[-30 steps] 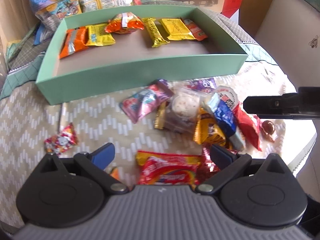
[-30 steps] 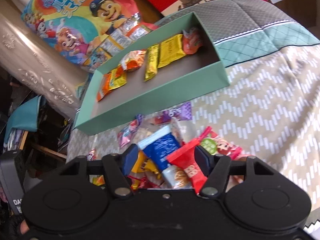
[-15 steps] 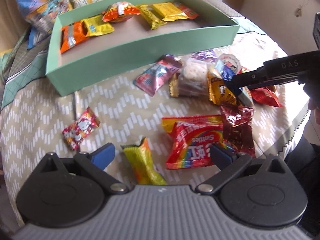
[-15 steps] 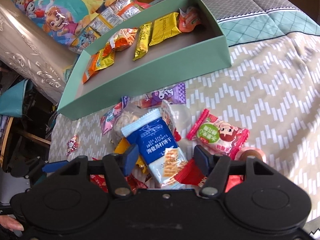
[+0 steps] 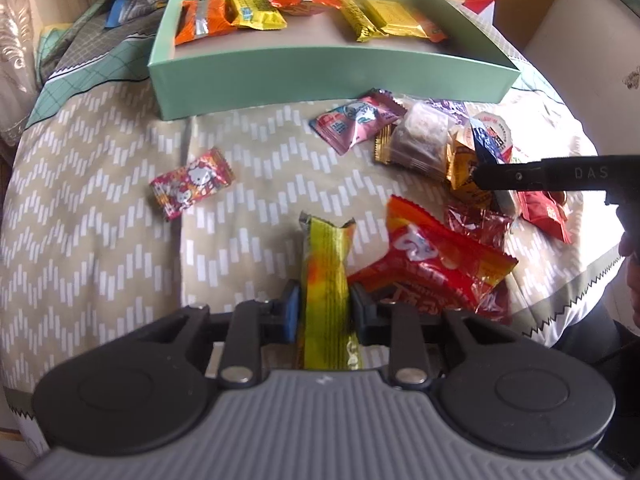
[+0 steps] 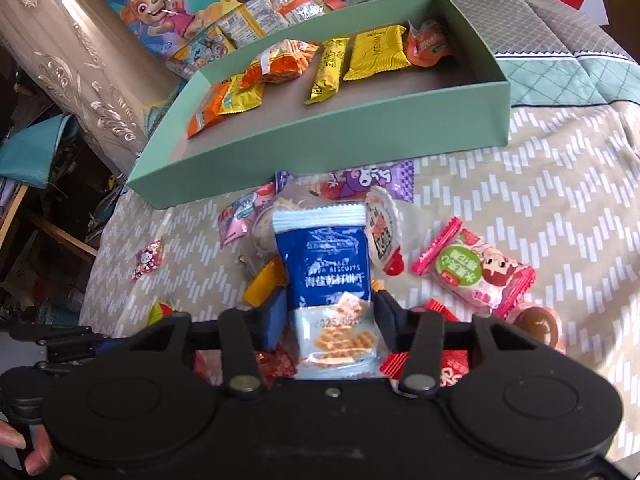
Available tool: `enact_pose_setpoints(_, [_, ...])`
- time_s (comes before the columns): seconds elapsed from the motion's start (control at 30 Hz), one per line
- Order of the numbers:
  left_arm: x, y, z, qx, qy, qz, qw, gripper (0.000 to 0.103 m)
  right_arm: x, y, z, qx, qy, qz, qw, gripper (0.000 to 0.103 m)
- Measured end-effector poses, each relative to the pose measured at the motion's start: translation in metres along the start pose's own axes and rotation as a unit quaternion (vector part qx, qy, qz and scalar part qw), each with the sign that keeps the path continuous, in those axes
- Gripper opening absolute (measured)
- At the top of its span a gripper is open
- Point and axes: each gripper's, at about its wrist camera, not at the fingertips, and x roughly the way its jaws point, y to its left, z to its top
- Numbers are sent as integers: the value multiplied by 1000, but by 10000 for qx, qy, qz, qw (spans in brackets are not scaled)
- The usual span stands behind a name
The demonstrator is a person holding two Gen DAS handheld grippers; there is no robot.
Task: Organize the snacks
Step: 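Grasp the blue soda-biscuit pack with the right tool while the left tool grasps the yellow-green stick pack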
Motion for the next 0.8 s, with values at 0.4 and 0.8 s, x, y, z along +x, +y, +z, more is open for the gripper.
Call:
enact_pose_setpoints(0.4, [-1, -7, 0, 132, -177, 379, 9990, 15, -4, 3, -2, 35, -84, 53, 9999, 40])
enact_pose_setpoints(0.8, [-32, 13, 28, -245, -688, 275, 9970, 15, -30, 6, 16, 189, -255, 274, 9991, 40])
